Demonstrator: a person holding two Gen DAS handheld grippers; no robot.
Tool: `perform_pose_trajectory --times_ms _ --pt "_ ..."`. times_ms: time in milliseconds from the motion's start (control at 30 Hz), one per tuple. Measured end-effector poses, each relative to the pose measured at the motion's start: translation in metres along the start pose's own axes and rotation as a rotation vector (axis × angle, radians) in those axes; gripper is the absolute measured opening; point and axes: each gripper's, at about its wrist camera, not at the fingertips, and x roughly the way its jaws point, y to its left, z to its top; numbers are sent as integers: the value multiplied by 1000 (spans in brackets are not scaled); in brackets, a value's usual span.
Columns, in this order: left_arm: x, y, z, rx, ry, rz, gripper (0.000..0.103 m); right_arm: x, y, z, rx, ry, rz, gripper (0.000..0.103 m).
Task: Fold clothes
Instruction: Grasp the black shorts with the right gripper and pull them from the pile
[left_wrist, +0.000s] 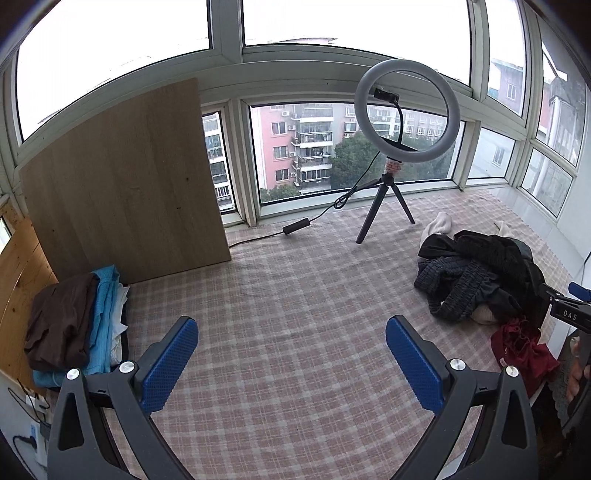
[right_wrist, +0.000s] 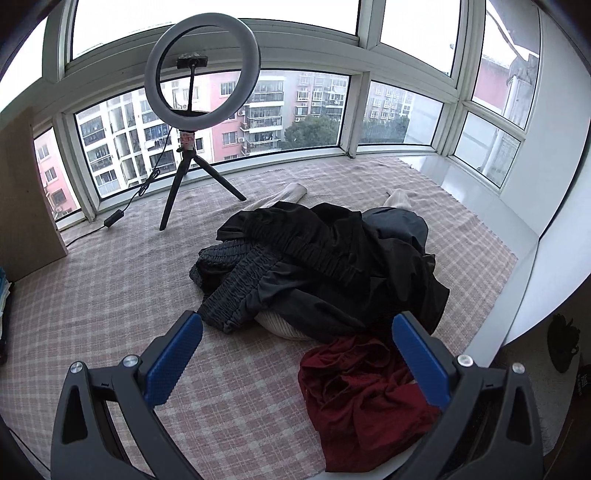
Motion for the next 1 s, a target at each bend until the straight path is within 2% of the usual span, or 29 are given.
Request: perform_pose_trajectory --times_ms 100,233,433,500,533,567,600,667,767,867,1000 --pt "9 -12 -2 -9 34 41 102 31 -31 7 -2 3 2 103" --pt "17 -21 -2 -38 64 78 102 81 -64 9 28 62 82 103" --pt "28 -30 -2 -58 118 116 102 158 -62 11 -68 180 112 103" --pt "30 -31 -2 -63 133 122 102 178 -59 12 -124 212 73 92" --pt "30 -31 -3 -64 137 122 102 185 -59 12 -142 230 70 60" --pt "29 -30 -3 -60 136 124 102 188 -62 15 -133 259 104 32" --pt "27 -29 -3 -55 134 126 102 191 -66 17 -122 288 137 29" --pt "24 -25 -2 -47 127 130 102 181 -80 29 -60 275 202 25" --pt "18 -13 0 -44 109 121 102 142 -98 58 5 180 228 24" --pt "11 1 1 -50 84 103 102 93 -113 98 113 90 291 23" --pt "0 23 1 -52 50 84 102 10 -86 155 83 -59 370 23"
